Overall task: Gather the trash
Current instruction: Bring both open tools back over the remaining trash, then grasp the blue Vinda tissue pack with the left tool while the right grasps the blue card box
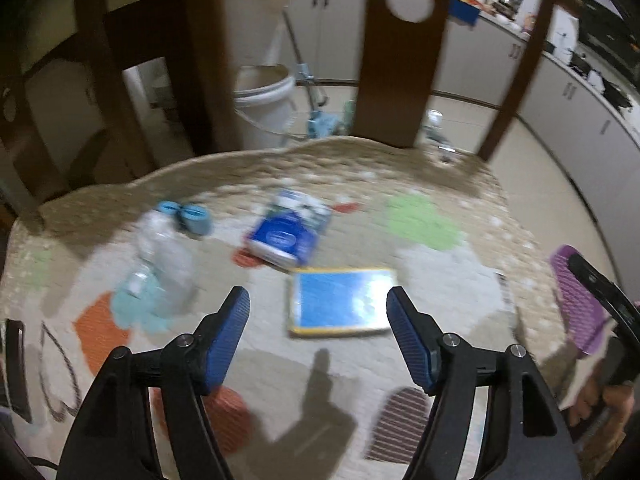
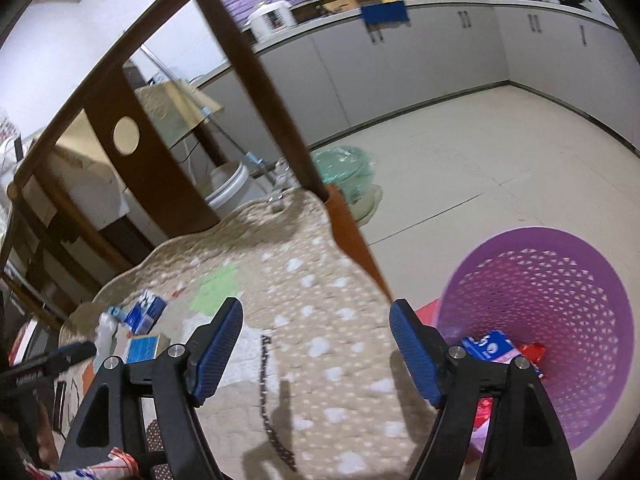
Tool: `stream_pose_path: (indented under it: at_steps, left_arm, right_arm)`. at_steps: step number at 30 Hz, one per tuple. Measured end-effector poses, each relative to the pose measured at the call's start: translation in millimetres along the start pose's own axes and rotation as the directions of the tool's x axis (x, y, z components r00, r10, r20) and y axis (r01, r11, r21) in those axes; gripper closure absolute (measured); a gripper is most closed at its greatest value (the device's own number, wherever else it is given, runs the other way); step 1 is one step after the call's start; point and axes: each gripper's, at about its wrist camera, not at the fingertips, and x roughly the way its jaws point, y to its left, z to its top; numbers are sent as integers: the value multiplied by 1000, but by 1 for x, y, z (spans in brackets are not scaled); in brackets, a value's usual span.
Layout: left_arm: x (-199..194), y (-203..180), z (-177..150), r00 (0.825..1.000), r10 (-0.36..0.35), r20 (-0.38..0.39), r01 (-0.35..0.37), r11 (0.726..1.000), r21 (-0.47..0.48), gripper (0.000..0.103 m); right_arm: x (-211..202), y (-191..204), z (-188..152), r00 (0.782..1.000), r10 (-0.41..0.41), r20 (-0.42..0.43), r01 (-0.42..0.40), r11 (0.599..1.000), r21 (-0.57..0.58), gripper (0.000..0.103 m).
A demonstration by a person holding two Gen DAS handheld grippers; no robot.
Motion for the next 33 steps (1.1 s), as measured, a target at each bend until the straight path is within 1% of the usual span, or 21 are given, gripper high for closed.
stream_pose_path:
  at_steps: [2, 6, 9, 14, 16, 18, 20, 21, 22, 23, 24, 26, 29, 31, 33]
  left_arm:
    - [9, 10, 6, 1000, 13, -15, -13, 1000, -10, 33]
    - [35, 20, 19, 998, -1, -59, 0, 1000, -19, 33]
    - [56, 19, 30, 996, 0, -86, 1, 1000, 4, 33]
    - [91, 13, 48, 993, 6, -119, 4, 997, 82, 33]
    - [104, 14, 52, 991, 13, -133, 1, 995, 99, 33]
    - [115, 17, 55, 989, 13, -149, 2, 995, 97, 33]
    - [122, 22, 57, 986, -2, -168, 15, 997, 75, 33]
    - [125, 24, 56, 983, -12, -182, 24, 998, 64, 35]
    - [126, 24, 55, 981, -16, -191, 28, 998, 60, 39]
    - [126, 24, 54, 983, -1, -185, 12, 998, 63, 51]
    - [123, 24, 53, 983, 21, -180, -9, 998, 70, 52]
    - [117, 25, 50, 983, 0, -185, 10, 999, 53, 52]
    - [95, 29, 46, 987, -33, -158, 37, 999, 21, 52]
    - [74, 33, 41, 989, -59, -138, 60, 998, 2, 52]
    - [52, 38, 33, 989, -87, -117, 86, 996, -14, 52]
  right_arm:
    - [6, 6, -2, 1000, 2, -15, -3, 1000, -13, 23]
    - [15, 17, -3, 999, 14, -35, -15, 999, -37, 23]
    - [20, 21, -4, 999, 21, -47, -23, 999, -48, 23]
    - [29, 25, -5, 997, 33, -70, -37, 998, -59, 23]
    - [33, 27, -6, 996, 32, -80, -38, 997, -65, 23]
    - [37, 28, -7, 995, 33, -91, -39, 997, -68, 23]
    - [40, 29, -7, 994, 35, -99, -42, 996, -73, 23]
    - [42, 30, -8, 994, 36, -101, -44, 996, -77, 23]
    - [43, 31, -8, 994, 41, -103, -49, 996, -80, 23]
    - [45, 32, -8, 993, 45, -107, -54, 995, -82, 23]
    - [46, 32, -9, 993, 48, -110, -58, 995, -82, 23]
    - [49, 35, -10, 991, 59, -121, -70, 994, -85, 23]
    - [54, 42, -13, 986, 85, -143, -100, 990, -98, 23]
    - [57, 49, -16, 980, 115, -161, -134, 984, -115, 22]
    - [60, 58, -21, 968, 160, -192, -186, 974, -130, 21]
